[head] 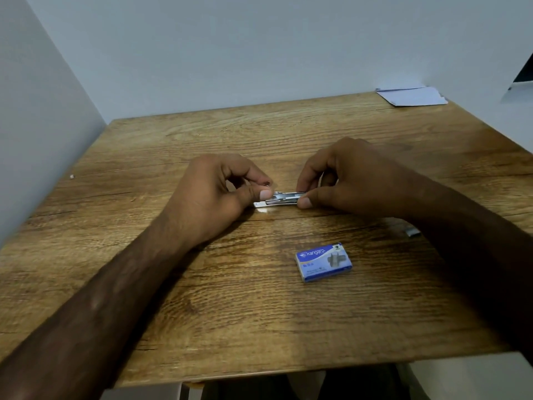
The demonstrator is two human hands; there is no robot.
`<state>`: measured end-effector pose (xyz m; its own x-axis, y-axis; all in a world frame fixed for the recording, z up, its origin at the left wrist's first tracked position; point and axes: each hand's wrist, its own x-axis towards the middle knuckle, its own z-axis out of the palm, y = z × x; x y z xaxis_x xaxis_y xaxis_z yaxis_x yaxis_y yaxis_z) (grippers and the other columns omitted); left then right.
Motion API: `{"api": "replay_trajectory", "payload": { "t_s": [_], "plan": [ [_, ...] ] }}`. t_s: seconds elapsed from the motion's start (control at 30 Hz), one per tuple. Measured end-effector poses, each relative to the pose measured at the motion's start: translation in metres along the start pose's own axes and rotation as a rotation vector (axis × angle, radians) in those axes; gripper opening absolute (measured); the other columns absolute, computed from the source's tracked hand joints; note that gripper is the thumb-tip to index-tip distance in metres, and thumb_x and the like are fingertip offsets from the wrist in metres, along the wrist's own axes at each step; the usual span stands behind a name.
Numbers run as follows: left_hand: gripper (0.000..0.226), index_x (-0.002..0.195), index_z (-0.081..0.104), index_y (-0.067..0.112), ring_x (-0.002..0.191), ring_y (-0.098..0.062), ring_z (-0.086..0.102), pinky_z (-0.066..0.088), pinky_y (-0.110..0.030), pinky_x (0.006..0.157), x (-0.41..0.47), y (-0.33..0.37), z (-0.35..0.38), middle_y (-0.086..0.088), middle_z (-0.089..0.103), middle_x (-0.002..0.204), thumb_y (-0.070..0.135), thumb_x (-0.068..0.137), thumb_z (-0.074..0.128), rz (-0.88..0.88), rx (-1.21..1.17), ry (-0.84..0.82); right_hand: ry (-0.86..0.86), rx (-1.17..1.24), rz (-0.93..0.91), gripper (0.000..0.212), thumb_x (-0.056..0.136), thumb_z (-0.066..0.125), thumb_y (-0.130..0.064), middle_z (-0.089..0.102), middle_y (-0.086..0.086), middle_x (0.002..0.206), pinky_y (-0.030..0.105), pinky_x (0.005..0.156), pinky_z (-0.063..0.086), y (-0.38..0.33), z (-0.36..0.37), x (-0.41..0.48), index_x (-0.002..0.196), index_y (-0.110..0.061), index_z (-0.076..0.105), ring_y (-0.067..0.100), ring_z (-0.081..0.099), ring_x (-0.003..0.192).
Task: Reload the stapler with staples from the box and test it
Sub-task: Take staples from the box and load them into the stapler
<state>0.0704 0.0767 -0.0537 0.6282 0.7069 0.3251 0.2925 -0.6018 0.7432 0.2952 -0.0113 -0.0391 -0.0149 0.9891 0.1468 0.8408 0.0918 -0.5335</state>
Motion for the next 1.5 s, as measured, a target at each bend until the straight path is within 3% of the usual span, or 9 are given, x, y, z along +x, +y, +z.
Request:
{"api": "replay_trajectory", "payload": {
  "t_s": [0.17,0.3,0.57,0.8,0.93,1.03,1.23,1.4,1.5],
  "plan": [
    [0.014,0.078,0.078,0.027,0.081,-0.013,0.074,0.059,-0.036,0.073,0.001,0.001,0.001,0.006,0.08,0.086,0.015,0.079,0.085,0.008,0.006,-0.003,0.017,0.004,0.001,0.014,0.071,0.087,-0.038,0.072,-0.026,0.076,0.011,0.055,0.038,0.0,0.001,0.001,0.081,-0.034,0.079,-0.01,0.064,0.069],
    [0.016,0.075,0.076,0.029,0.071,0.001,0.068,0.049,-0.013,0.062,0.002,0.001,0.003,0.014,0.077,0.08,0.017,0.078,0.085,0.007,0.059,0.015,0.027,-0.006,0.004,0.013,0.072,0.087,-0.038,0.07,-0.029,0.077,0.018,0.059,0.039,0.0,0.003,0.001,0.081,-0.034,0.079,-0.011,0.062,0.072],
    [0.024,0.069,0.073,0.037,0.064,0.006,0.064,0.043,-0.006,0.057,0.004,0.001,0.003,0.021,0.073,0.073,0.019,0.077,0.086,-0.008,0.093,0.001,0.021,-0.005,-0.001,0.013,0.072,0.087,-0.039,0.072,-0.02,0.071,0.021,0.06,0.042,0.0,0.003,0.001,0.081,-0.034,0.078,-0.009,0.063,0.073],
    [0.014,0.077,0.077,0.02,0.065,0.001,0.068,0.05,-0.011,0.059,0.005,-0.003,-0.011,0.013,0.077,0.071,0.009,0.076,0.086,-0.03,-0.108,-0.058,0.008,-0.013,0.004,0.013,0.072,0.086,-0.04,0.071,-0.029,0.078,0.018,0.059,0.04,0.0,0.002,0.002,0.081,-0.035,0.078,-0.011,0.064,0.07],
    [0.016,0.074,0.077,0.029,0.064,0.006,0.064,0.046,-0.007,0.058,0.005,0.0,-0.005,0.014,0.077,0.074,0.017,0.076,0.087,-0.026,-0.03,-0.081,0.006,-0.01,0.007,0.013,0.073,0.086,-0.04,0.07,-0.031,0.078,0.018,0.059,0.041,0.0,0.003,0.001,0.082,-0.036,0.078,-0.01,0.064,0.073],
    [0.019,0.07,0.075,0.033,0.064,0.007,0.064,0.047,-0.009,0.059,0.008,0.002,-0.004,0.02,0.075,0.073,0.019,0.076,0.087,-0.019,0.043,-0.063,0.008,-0.014,-0.006,0.013,0.072,0.087,-0.04,0.071,-0.031,0.077,0.006,0.053,0.038,0.0,0.003,0.001,0.081,-0.036,0.078,-0.012,0.064,0.071],
    [0.019,0.069,0.076,0.028,0.06,0.007,0.063,0.047,-0.009,0.057,0.008,0.002,-0.005,0.015,0.075,0.068,0.015,0.074,0.088,-0.022,0.005,-0.106,-0.004,0.015,0.002,0.012,0.073,0.087,-0.037,0.072,-0.026,0.077,0.017,0.059,0.041,-0.002,0.003,0.002,0.081,-0.034,0.078,-0.008,0.065,0.073],
    [0.011,0.088,0.082,0.011,0.085,-0.028,0.077,0.063,-0.045,0.08,0.007,0.001,-0.017,-0.008,0.081,0.088,0.017,0.078,0.084,-0.037,-0.071,-0.184,-0.03,0.021,0.003,0.011,0.075,0.086,-0.036,0.071,-0.029,0.078,0.014,0.058,0.039,-0.003,0.002,0.002,0.082,-0.035,0.078,-0.007,0.065,0.071],
    [0.01,0.093,0.082,0.008,0.09,-0.032,0.076,0.062,-0.049,0.085,0.005,0.001,-0.021,-0.011,0.081,0.094,0.013,0.084,0.079,-0.039,-0.083,-0.185,-0.027,0.037,0.001,0.011,0.075,0.086,-0.034,0.071,-0.029,0.074,0.005,0.054,0.038,-0.001,0.0,0.001,0.082,-0.033,0.078,-0.006,0.065,0.069]
  ]
}}
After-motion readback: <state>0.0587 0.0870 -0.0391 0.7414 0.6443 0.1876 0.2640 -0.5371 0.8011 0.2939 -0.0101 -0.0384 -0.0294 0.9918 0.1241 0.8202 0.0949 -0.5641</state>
